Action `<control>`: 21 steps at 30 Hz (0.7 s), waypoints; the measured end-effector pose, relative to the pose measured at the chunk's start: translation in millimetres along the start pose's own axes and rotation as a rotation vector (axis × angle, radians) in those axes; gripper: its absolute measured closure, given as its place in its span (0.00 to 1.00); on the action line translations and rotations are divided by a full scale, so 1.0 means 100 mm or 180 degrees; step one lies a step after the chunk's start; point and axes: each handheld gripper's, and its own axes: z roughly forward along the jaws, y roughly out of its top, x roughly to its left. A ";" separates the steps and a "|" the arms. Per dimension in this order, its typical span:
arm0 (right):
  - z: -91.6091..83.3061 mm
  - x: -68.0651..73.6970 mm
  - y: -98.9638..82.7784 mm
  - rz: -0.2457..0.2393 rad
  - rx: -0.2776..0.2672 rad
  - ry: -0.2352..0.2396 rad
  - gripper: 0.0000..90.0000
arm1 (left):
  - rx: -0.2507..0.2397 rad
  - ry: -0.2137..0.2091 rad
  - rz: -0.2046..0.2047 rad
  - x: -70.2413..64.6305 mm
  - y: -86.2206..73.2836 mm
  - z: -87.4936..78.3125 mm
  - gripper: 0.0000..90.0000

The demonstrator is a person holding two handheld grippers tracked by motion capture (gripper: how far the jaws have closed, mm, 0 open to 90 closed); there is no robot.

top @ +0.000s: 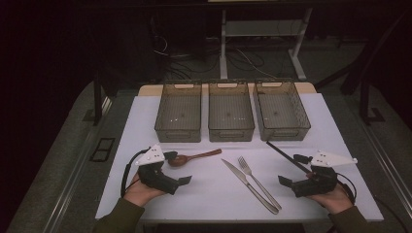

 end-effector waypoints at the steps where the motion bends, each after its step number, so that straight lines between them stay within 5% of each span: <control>1: -0.01 0.00 0.00 0.0001 0.0002 0.0000 0.01 | 0.0004 -0.0003 0.0003 0.00 0.00 0.01 0.00; 21: -0.04 0.04 0.10 -0.0067 -0.0004 -0.0030 0.01 | 0.0017 0.0016 -0.0025 -0.05 -0.05 0.00 0.00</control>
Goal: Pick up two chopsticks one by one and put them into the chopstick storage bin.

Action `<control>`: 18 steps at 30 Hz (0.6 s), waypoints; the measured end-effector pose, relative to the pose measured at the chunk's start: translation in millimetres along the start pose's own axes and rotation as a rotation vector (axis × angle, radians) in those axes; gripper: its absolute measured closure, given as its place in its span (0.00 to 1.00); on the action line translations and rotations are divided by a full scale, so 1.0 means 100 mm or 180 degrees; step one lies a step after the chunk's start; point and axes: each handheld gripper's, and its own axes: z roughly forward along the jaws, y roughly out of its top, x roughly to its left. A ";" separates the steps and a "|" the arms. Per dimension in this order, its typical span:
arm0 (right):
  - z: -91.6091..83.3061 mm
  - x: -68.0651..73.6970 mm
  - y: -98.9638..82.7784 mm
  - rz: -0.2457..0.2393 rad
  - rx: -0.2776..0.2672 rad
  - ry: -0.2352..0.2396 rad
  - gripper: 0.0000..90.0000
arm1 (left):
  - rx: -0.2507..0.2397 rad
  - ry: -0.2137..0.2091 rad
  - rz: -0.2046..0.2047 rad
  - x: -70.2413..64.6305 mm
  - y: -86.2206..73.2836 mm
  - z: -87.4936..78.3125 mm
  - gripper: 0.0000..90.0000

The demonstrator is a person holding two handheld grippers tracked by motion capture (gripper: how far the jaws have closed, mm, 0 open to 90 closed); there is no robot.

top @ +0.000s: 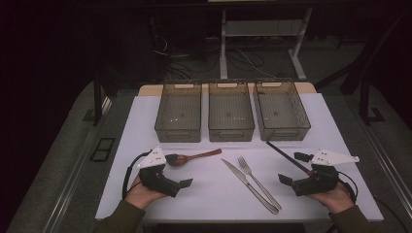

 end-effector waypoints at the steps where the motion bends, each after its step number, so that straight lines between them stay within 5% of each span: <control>1: -0.01 0.00 0.01 -0.0009 0.0016 -0.0004 0.01 | -0.0005 0.0013 -0.0011 -0.01 -0.02 -0.01 0.00; 18: -0.09 -0.19 0.09 0.0002 0.0102 -0.0072 0.01 | 0.0033 0.0013 0.0030 0.01 -0.04 -0.02 0.00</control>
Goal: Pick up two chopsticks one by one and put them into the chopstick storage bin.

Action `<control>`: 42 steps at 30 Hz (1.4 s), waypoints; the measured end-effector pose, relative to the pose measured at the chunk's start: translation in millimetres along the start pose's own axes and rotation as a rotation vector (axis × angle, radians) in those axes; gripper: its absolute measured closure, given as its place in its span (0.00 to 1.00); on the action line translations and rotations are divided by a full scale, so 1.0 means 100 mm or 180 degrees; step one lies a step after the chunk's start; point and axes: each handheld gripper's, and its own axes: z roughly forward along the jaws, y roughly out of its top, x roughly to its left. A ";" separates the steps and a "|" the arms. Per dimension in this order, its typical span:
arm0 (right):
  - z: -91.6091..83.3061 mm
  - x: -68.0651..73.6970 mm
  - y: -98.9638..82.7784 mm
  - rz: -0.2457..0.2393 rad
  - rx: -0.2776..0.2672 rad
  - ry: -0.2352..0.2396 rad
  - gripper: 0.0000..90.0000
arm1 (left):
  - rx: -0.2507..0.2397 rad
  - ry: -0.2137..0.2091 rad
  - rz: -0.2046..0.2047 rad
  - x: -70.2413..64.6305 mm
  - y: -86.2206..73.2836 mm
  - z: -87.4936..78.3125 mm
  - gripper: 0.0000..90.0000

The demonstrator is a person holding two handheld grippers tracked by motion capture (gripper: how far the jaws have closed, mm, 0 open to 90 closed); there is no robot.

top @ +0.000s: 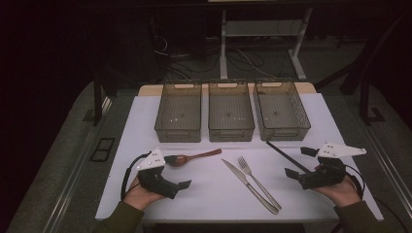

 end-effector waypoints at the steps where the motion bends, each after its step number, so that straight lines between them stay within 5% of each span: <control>1: 0.00 -0.01 0.00 -0.0018 0.0002 0.0009 0.01 | -0.0006 0.0005 -0.0005 0.00 0.00 0.00 0.00; 15: -0.05 -0.17 0.01 0.0004 -0.0027 -0.0068 0.01 | -0.0027 0.0023 -0.0030 -0.01 -0.02 -0.03 0.00; 24: -0.03 -0.30 0.01 -0.0029 0.0097 -0.0165 0.06 | -0.0003 0.0019 -0.0016 0.00 -0.02 -0.01 0.00; 33: -0.02 -0.55 -0.06 0.0103 0.0449 -0.0302 0.30 | 0.0020 0.0005 -0.0011 0.00 -0.02 -0.01 0.00; 42: 0.02 -0.61 -0.13 0.0125 0.0799 -0.0360 0.57 | 0.0021 0.0007 -0.0016 0.00 -0.02 -0.01 0.00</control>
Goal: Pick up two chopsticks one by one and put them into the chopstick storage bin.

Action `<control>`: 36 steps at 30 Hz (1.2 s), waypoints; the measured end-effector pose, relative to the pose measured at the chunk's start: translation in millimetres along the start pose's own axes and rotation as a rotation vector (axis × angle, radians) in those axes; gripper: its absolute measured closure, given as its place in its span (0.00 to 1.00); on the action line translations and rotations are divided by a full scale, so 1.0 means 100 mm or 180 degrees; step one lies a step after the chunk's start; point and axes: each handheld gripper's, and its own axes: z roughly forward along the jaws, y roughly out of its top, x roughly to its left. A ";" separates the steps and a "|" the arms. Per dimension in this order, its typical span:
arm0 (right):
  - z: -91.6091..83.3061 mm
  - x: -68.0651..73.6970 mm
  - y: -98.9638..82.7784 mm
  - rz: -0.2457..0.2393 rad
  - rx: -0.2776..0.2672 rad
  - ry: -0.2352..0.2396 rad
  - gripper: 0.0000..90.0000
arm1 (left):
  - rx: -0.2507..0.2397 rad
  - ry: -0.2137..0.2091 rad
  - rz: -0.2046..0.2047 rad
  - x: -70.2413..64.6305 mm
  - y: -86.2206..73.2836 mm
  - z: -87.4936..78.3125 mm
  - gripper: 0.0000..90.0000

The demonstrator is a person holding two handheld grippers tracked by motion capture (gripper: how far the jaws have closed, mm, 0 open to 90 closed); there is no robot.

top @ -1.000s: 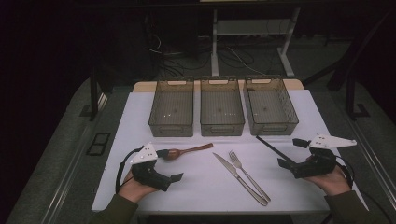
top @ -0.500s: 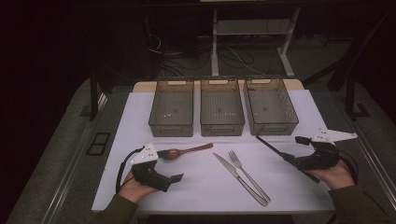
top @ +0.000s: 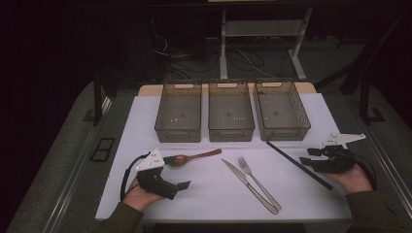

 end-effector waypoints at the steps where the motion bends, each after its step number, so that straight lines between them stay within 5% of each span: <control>1: 0.00 0.00 0.00 0.0000 0.0000 0.0000 0.57 | 0.0001 -0.0001 0.0002 0.00 0.00 0.00 0.00; 13: 0.07 -0.03 -0.08 -0.0102 0.0404 -0.0002 0.84 | 0.0013 -0.0011 -0.0001 0.00 0.00 0.01 0.00; 36: 0.06 -0.01 -0.15 -0.0125 0.0603 0.0050 0.89 | 0.0043 -0.0016 0.0014 0.00 -0.01 0.02 0.00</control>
